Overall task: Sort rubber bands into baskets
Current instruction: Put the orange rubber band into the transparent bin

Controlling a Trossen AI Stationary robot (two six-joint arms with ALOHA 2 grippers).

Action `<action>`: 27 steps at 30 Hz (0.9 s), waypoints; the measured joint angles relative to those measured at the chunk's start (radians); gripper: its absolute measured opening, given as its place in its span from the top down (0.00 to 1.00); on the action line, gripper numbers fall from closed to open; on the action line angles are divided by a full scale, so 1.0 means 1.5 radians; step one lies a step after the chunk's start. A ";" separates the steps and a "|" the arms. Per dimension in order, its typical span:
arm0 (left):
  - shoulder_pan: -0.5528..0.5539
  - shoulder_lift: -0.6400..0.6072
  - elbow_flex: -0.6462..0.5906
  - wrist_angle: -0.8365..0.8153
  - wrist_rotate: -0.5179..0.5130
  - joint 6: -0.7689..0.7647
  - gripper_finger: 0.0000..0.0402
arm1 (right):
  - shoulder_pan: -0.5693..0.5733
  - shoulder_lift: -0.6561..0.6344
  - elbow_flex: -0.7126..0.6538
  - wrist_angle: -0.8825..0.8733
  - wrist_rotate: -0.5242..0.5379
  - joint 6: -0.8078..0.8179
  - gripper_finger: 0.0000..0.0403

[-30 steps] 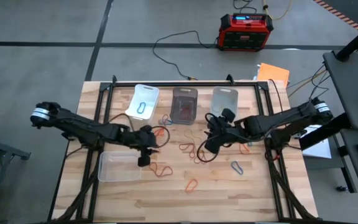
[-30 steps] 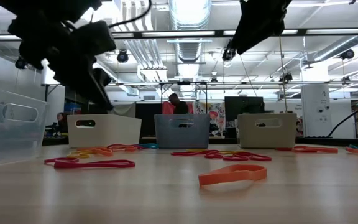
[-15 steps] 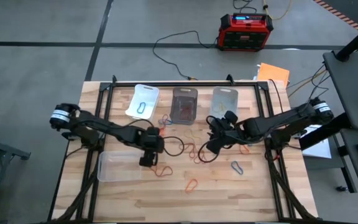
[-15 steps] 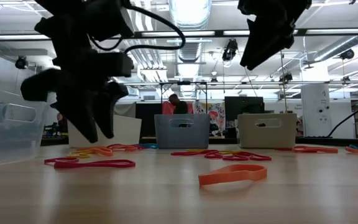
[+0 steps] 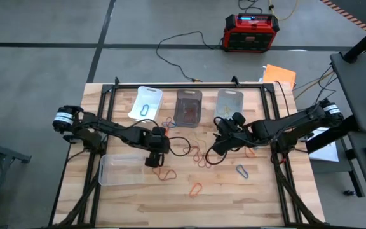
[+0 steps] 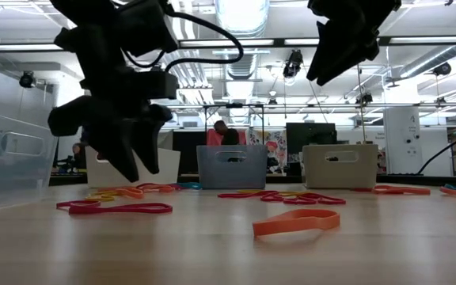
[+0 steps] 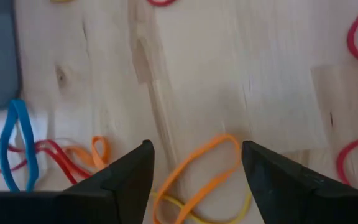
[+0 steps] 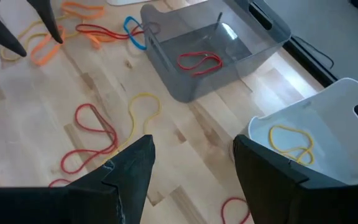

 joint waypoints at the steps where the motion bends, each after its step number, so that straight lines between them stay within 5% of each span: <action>1: 0.000 0.000 0.000 0.006 0.000 0.004 0.44 | 0.000 0.000 0.000 0.000 0.000 0.000 0.47; 23: -0.001 0.067 0.005 0.012 0.025 0.016 0.45 | 0.000 0.000 0.000 0.002 0.001 -0.001 0.47; 27: 0.000 0.065 0.010 0.005 0.026 0.011 0.52 | 0.000 0.000 0.000 0.002 0.001 -0.002 0.47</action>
